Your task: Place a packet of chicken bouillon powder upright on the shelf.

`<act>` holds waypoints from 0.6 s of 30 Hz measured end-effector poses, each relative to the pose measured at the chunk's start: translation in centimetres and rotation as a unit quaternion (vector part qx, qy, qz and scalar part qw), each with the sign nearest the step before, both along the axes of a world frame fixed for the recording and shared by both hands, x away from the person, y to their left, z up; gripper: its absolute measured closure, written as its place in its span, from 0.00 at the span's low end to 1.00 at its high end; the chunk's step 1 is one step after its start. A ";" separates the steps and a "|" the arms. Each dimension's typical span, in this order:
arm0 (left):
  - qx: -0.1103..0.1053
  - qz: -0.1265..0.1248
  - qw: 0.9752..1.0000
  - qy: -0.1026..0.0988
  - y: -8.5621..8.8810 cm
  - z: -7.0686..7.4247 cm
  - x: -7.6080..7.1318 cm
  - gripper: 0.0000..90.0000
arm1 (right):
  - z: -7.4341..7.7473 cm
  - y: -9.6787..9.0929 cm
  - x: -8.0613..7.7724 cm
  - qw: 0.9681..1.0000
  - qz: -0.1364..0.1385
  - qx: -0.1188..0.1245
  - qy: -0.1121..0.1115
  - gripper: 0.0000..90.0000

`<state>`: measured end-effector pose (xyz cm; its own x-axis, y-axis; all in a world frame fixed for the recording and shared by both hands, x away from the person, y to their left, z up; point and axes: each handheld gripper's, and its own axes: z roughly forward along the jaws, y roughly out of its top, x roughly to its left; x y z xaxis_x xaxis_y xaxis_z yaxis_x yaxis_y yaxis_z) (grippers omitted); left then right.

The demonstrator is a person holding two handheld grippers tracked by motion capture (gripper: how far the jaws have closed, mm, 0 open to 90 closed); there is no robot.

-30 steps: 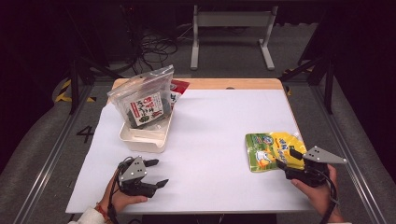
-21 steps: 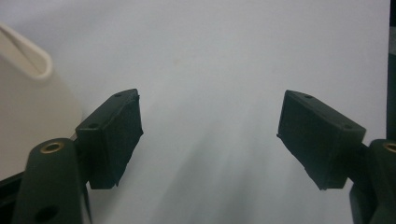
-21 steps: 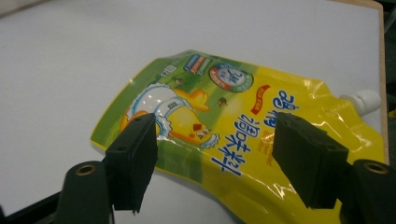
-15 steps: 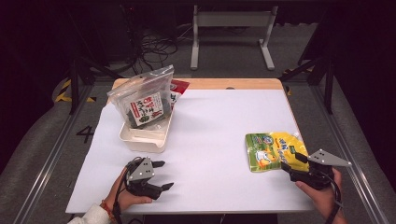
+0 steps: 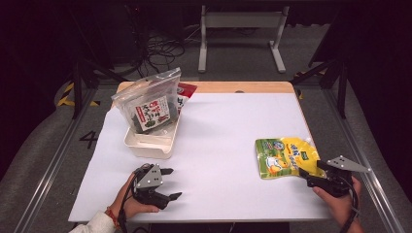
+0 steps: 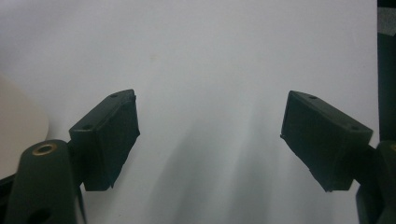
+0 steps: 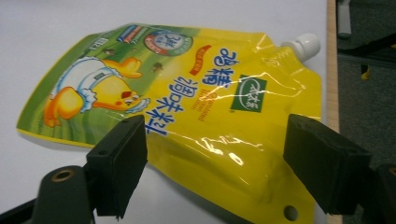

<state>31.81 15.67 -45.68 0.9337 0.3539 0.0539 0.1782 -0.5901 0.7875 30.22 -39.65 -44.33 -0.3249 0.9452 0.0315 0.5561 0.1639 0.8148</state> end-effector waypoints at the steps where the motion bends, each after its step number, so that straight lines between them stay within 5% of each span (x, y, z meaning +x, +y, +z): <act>1: 0.000 -0.001 1.000 0.000 0.0 0.0 0.0 0.22 | 0.0 -0.1 0.0 1.000 -0.003 0.001 0.000 0.23; 11: 0.002 -0.001 1.000 0.000 -0.1 0.0 0.0 0.22 | -0.6 -1.5 0.1 1.000 -0.022 0.005 0.019 0.21; 18: 0.004 -0.006 1.000 0.001 -0.1 0.0 -0.1 0.22 | -1.0 -2.1 0.7 0.998 -0.019 0.030 0.048 0.18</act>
